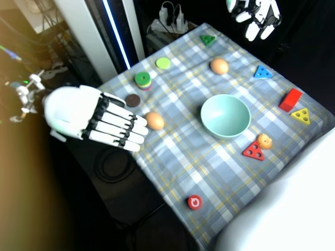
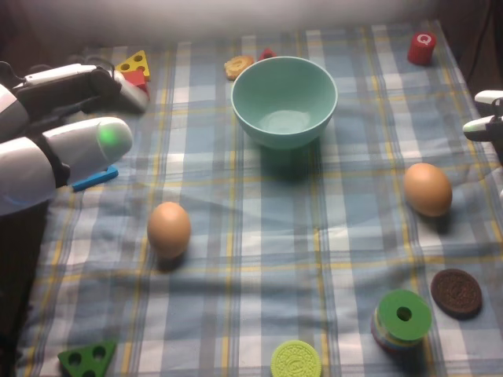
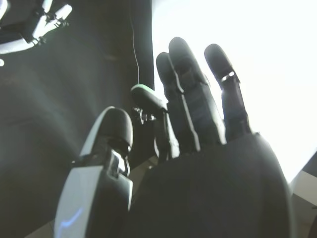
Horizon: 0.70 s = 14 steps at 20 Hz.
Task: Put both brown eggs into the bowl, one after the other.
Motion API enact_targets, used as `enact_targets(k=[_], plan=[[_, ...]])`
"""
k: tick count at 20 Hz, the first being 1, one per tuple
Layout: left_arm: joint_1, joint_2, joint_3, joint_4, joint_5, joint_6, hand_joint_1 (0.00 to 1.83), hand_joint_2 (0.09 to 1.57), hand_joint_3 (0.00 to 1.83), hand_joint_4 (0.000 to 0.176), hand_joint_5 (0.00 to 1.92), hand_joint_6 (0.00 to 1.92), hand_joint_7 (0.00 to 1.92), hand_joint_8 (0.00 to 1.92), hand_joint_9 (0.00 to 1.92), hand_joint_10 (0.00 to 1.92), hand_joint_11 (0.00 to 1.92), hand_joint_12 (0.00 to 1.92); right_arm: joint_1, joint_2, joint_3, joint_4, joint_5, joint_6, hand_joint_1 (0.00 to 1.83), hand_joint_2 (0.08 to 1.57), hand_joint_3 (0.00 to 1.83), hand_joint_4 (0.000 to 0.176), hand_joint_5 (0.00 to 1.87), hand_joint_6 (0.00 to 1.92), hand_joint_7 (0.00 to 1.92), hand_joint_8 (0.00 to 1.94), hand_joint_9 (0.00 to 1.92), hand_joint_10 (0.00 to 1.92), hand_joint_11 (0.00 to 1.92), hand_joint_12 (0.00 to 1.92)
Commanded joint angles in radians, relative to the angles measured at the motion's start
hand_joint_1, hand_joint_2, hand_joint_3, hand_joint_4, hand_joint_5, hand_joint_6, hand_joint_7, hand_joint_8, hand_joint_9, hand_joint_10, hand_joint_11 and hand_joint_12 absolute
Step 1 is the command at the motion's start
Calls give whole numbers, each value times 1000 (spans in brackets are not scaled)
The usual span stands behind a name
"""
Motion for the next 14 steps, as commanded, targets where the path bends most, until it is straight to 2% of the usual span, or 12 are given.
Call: enact_targets(k=[1,3,6,8,9,11,12,14], plan=[[-5,10,3,1,-107,-10,343,1174,0,154,411,10,316,5,384,27,0,696,7,5,4,21,119,2,479,1267,3,0,521,1,373,3,411,12,178,709],[-5,10,5,1,-101,-10,419,1145,0,169,404,3,309,1,371,14,0,691,9,5,4,19,121,2,505,1273,1,0,506,0,368,0,402,0,125,748],[-9,9,15,7,-47,-1,616,1052,0,162,429,4,333,3,380,6,0,688,15,6,4,8,125,2,489,1278,0,0,494,0,386,0,411,0,83,848],[-23,-3,20,-20,21,78,755,960,0,147,467,6,369,6,393,5,0,708,24,6,1,-3,133,5,472,1288,4,0,505,4,393,2,432,8,104,867],[-31,-7,20,-36,45,119,801,911,0,154,491,4,398,5,418,7,0,714,26,6,-1,-9,141,5,484,1290,1,0,513,1,392,0,442,4,130,842],[-51,-14,20,-49,93,188,810,894,0,156,528,5,471,12,510,24,0,782,28,13,-7,-19,158,7,490,1289,0,0,530,5,392,3,448,4,155,839],[-73,-19,20,-50,138,250,798,899,1,172,505,1,474,6,517,16,0,757,31,16,-10,-26,165,9,507,1297,0,0,531,1,395,1,448,1,185,818],[-114,-35,17,-56,208,370,806,887,0,176,505,1,468,1,490,4,0,672,37,18,-13,-38,174,9,557,1304,0,0,538,0,395,1,481,1,282,691]])
